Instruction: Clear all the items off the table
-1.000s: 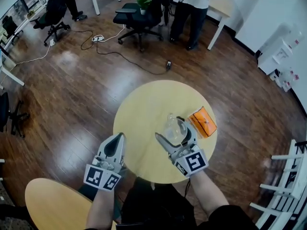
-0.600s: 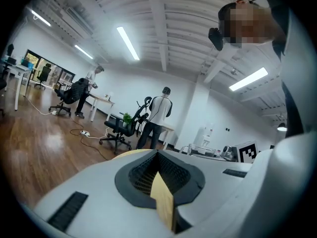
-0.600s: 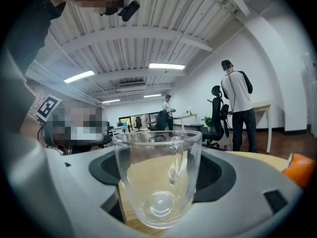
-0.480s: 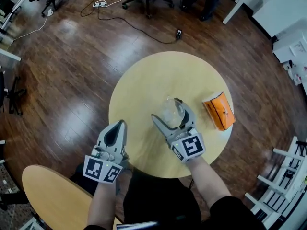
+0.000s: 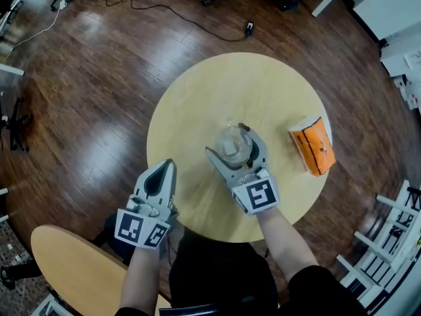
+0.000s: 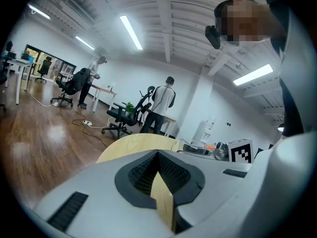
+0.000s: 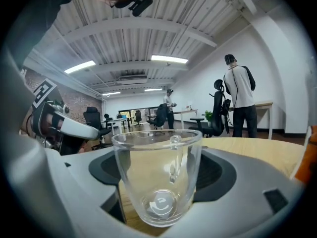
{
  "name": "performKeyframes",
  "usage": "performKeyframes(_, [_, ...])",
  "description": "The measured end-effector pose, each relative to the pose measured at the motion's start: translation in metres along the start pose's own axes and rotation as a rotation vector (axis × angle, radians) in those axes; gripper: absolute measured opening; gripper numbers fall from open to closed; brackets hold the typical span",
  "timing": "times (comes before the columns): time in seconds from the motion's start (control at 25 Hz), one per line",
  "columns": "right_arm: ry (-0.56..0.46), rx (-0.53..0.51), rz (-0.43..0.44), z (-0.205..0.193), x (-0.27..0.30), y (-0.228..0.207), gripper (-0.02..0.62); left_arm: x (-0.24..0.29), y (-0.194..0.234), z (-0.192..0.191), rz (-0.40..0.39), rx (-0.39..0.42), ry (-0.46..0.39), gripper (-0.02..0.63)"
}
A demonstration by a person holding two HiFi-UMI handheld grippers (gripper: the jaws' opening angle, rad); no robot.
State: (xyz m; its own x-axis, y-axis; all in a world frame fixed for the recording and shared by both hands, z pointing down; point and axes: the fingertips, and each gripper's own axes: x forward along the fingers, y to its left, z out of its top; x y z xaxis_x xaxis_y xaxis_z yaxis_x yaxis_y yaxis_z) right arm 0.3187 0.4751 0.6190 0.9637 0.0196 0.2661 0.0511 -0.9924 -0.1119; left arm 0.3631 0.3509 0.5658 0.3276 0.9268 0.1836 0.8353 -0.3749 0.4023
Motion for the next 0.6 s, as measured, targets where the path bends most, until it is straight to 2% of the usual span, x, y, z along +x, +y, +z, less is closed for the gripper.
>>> performKeyframes(0.24, [0.014,0.003,-0.026,-0.013,-0.006,0.0,0.405,-0.003,0.003,-0.002,-0.008,-0.009,0.001,0.002])
performKeyframes(0.6, [0.037,-0.061,-0.016,-0.023,-0.015,0.003,0.41,-0.011,-0.006,-0.012,-0.02,-0.024,0.007,0.002])
